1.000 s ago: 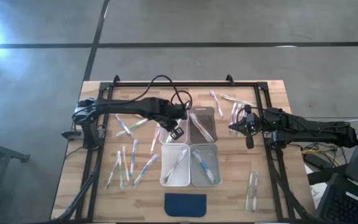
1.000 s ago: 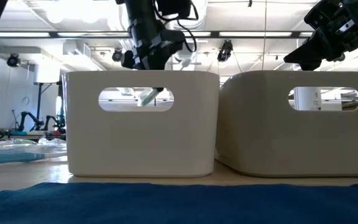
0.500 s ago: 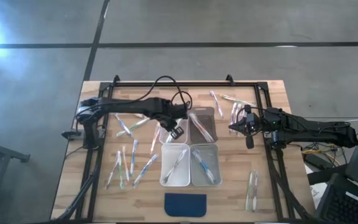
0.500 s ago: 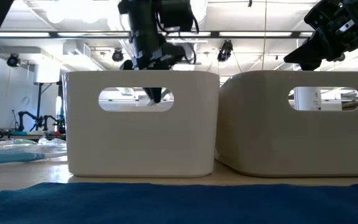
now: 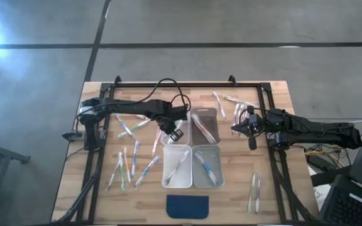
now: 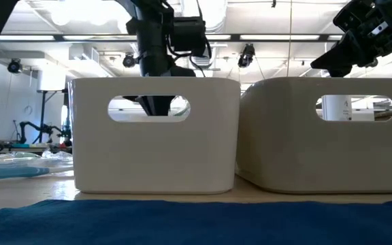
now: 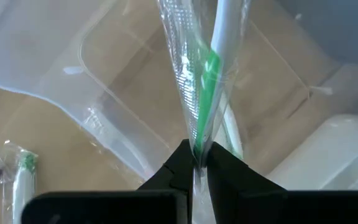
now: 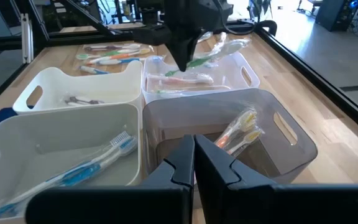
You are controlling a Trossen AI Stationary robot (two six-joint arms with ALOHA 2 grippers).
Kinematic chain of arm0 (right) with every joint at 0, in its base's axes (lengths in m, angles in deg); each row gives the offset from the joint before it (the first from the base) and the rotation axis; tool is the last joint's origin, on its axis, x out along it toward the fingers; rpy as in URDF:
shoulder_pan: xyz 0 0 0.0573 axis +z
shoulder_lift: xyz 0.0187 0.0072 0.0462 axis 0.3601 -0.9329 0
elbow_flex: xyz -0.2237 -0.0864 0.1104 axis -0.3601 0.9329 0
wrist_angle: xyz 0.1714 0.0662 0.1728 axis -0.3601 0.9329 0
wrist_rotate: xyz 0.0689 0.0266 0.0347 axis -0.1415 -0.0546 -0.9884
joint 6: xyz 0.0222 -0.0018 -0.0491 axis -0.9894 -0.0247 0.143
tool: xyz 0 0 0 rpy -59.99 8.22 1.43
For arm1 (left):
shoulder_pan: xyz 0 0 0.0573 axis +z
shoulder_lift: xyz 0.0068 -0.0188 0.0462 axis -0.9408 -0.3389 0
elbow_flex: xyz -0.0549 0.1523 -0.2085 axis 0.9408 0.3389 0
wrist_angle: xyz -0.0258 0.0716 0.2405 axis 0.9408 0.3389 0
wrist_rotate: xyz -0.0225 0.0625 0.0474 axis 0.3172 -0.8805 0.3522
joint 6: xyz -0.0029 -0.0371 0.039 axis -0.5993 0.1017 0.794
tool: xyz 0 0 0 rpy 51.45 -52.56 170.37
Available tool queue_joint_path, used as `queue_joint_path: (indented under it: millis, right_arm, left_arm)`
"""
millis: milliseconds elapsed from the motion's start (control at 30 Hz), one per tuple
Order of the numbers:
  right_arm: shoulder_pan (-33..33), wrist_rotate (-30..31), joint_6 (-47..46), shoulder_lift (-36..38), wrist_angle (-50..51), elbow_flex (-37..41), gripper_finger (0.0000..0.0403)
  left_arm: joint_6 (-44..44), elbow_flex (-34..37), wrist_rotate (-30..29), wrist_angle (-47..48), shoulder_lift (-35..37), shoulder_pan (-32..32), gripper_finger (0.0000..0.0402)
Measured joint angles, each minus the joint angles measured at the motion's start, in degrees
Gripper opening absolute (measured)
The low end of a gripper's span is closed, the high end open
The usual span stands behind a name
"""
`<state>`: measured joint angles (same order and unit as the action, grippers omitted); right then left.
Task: Pick & Place Toothbrushes
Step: Put the green toothbrush into the transparent bin
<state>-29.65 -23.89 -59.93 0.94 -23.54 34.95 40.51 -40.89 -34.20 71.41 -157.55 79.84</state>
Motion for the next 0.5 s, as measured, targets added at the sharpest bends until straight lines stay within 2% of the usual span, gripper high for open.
queue_joint_path:
  millis: [500]
  right_arm:
    - [-0.01, 0.0, -0.03, 0.02, 0.0, 0.0, 0.0008]
  left_arm:
    - [0.58, 0.15, 1.54, -2.8, -4.34, 0.48, 0.0029]
